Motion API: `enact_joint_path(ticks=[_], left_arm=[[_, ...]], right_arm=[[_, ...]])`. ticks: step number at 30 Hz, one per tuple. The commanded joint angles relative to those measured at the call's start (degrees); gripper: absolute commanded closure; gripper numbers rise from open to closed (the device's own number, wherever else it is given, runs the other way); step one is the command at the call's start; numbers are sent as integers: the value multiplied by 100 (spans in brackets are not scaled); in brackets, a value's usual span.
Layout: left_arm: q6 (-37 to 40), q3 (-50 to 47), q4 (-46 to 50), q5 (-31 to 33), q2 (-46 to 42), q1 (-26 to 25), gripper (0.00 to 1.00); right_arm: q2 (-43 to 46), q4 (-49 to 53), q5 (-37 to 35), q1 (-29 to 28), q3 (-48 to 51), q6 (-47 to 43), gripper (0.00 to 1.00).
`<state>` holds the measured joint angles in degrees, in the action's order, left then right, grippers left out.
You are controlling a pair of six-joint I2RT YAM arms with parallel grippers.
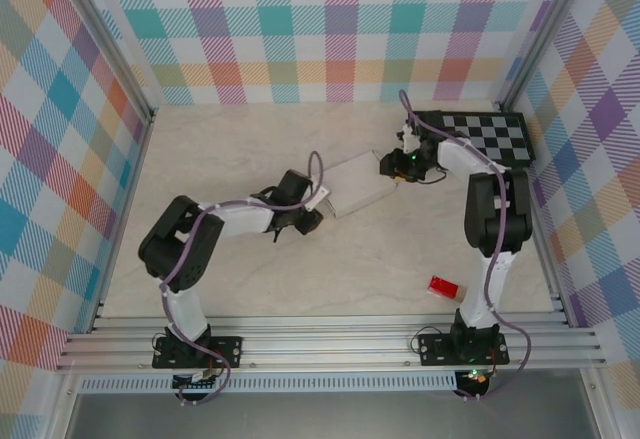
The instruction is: Fold the paper box
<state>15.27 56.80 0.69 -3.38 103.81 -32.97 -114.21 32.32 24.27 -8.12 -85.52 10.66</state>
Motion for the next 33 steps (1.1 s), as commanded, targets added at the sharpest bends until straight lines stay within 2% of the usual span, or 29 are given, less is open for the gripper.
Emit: enact_joint_path(ticks=[1,3,5,6,7,12,13,15,17,19,24,28,33], left_arm=[[-1142,-345,-499,-317,-851,403,60],[-1639,-559,-715,-420,-1212,550,52],[-1578,-624,-763,-563,-1431,487,42],[-1507,-612,-695,-529,-1491,413,28],[-1476,-524,-593,-541,-1525,397,0],[-931,463,267,-205,-1341,438,0],[-1015,628,312,-227,-1276,526,0],[-1668,769,188,-322,-1193,777,0],[-2301,716,17,-337,-1175,973,0],[-2564,574,-116,-186,-1204,1002,0],[-2685,342,1,373,-1390,1012,0],[-2691,70,31,637,-1698,1094,0],[-2713,-118,109,702,-2000,1310,0]], right_arm=[[579,12,-143,43,188,359,53],[700,-9,-228,57,237,378,52],[733,-22,-343,65,249,327,52],[723,-10,-399,65,225,277,51],[684,56,-431,67,143,222,51],[597,321,-683,105,-61,71,51],[663,237,-727,117,47,100,51],[795,1,-753,181,270,196,49],[748,-274,-611,248,393,283,49],[440,-547,-333,300,335,391,49],[-135,-1377,-113,364,338,899,48],[-535,-1227,-194,360,116,1041,48],[-201,-1628,-109,111,838,1206,48]])
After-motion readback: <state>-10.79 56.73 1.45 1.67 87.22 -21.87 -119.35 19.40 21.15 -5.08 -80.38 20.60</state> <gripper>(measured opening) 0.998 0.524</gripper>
